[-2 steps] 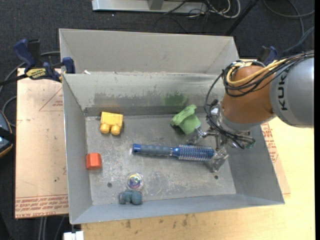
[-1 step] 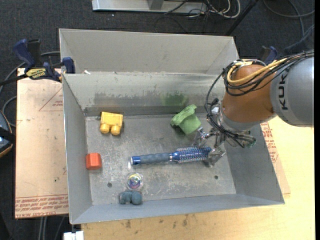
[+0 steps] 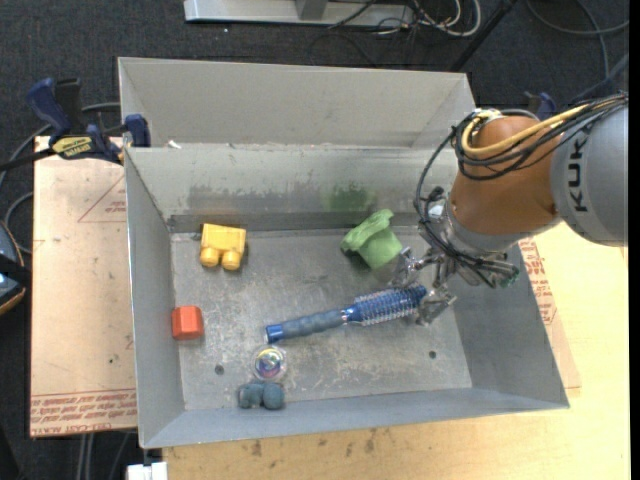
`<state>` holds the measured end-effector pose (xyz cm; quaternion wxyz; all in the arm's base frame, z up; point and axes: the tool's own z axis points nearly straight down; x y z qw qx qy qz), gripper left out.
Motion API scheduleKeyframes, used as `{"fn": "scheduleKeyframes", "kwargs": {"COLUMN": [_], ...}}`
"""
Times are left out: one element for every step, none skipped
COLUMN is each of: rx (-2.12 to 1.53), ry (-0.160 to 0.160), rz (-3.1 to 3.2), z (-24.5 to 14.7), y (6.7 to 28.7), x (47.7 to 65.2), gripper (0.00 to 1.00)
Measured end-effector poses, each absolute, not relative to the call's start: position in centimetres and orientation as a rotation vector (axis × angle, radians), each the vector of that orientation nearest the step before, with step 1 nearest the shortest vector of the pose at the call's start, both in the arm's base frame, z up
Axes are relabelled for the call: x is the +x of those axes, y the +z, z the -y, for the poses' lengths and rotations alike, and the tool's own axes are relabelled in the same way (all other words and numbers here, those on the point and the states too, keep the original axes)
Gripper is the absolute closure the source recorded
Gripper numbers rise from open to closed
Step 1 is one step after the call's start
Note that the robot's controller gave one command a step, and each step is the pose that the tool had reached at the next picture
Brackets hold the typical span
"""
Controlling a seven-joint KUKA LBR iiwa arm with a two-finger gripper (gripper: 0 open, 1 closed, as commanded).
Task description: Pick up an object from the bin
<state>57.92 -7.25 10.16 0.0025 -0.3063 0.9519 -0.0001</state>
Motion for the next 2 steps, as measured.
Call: {"fn": "scheduleKeyframes", "kwargs": {"rx": [-0.958, -0.954], "ry": [-0.002, -0.004], "rz": [-2.986, -2.985], "z": [7.1, 7.1], "y": [13.4, 18.9], "x": [58.0, 58.2], "gripper": [1.00, 1.00]}}
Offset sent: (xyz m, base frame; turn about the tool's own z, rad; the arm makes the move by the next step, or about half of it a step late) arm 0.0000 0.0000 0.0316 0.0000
